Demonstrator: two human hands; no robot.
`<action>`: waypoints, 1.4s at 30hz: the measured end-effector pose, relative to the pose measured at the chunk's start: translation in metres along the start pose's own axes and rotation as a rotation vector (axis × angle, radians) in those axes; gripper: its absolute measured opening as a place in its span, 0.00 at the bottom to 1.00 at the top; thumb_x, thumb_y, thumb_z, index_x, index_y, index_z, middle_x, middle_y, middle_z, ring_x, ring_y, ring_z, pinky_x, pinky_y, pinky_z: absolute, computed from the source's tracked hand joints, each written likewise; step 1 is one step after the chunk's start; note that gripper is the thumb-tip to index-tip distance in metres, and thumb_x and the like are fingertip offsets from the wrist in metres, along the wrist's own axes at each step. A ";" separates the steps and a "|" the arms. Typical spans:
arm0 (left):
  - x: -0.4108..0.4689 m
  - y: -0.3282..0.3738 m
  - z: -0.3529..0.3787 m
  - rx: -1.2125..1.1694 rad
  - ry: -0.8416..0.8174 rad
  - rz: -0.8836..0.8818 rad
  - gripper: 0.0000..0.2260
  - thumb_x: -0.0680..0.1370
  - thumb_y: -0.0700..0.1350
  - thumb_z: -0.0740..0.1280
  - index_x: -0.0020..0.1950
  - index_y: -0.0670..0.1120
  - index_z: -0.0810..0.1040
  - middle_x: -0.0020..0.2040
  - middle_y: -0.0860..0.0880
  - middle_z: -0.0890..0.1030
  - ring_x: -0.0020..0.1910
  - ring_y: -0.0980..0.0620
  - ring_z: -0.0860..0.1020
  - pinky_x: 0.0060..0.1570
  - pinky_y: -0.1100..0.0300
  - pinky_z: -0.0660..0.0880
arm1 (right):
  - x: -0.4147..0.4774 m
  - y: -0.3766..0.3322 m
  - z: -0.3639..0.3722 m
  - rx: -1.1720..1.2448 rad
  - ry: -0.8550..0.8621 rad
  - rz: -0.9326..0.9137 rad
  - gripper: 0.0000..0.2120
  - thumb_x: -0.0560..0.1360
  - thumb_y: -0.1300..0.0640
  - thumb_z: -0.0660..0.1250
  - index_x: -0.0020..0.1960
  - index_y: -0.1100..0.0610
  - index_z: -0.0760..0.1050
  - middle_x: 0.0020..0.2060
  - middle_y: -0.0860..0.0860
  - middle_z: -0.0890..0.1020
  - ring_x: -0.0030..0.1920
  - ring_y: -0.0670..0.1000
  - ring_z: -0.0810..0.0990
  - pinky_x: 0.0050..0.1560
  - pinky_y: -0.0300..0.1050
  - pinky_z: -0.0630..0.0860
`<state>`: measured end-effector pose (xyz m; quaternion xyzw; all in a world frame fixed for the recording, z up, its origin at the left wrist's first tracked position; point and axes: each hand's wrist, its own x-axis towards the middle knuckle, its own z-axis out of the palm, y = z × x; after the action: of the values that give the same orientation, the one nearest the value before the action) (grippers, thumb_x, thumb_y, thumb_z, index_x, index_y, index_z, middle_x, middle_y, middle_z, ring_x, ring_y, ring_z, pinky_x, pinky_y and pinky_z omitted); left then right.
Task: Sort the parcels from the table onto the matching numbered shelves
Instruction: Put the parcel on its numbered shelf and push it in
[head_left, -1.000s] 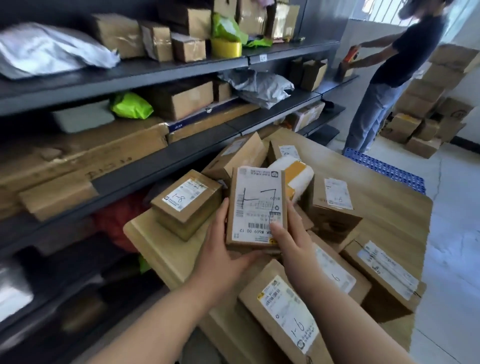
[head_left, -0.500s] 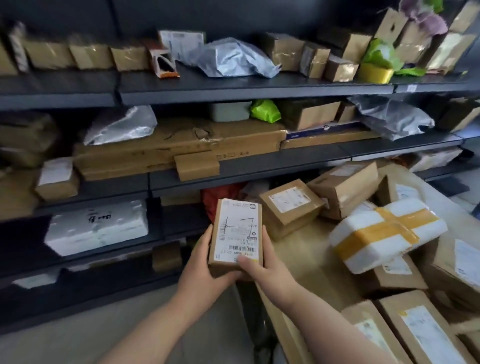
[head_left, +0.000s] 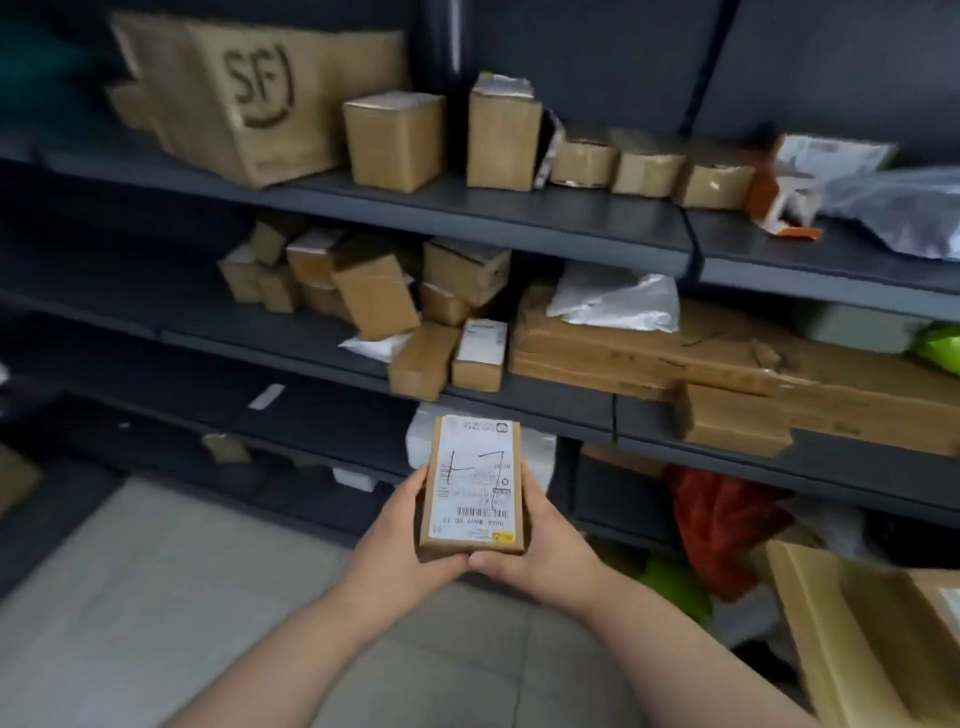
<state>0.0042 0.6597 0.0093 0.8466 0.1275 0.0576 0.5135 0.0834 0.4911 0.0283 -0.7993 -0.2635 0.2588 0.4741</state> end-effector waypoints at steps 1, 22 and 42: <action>-0.003 -0.009 -0.017 -0.010 0.044 -0.032 0.37 0.62 0.50 0.82 0.63 0.65 0.66 0.58 0.64 0.77 0.59 0.70 0.73 0.58 0.67 0.72 | 0.015 -0.008 0.013 -0.027 -0.037 -0.030 0.47 0.64 0.47 0.79 0.72 0.33 0.52 0.65 0.34 0.73 0.66 0.36 0.70 0.68 0.43 0.69; -0.025 -0.125 -0.247 0.388 0.753 -0.492 0.47 0.66 0.61 0.74 0.77 0.58 0.50 0.71 0.58 0.68 0.67 0.58 0.68 0.66 0.57 0.68 | 0.286 -0.167 0.234 -0.351 -0.879 -0.469 0.59 0.64 0.48 0.79 0.73 0.31 0.35 0.62 0.28 0.69 0.60 0.34 0.70 0.56 0.35 0.67; -0.106 -0.272 -0.484 0.507 0.872 -0.753 0.52 0.61 0.76 0.54 0.78 0.52 0.44 0.78 0.53 0.57 0.75 0.54 0.59 0.71 0.53 0.61 | 0.368 -0.301 0.533 -0.588 -1.032 -0.739 0.54 0.68 0.43 0.75 0.75 0.37 0.35 0.77 0.40 0.52 0.74 0.45 0.60 0.69 0.45 0.66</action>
<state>-0.2511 1.1639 -0.0015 0.7377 0.6243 0.1808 0.1826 -0.0554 1.1918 0.0153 -0.5276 -0.7685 0.3451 0.1094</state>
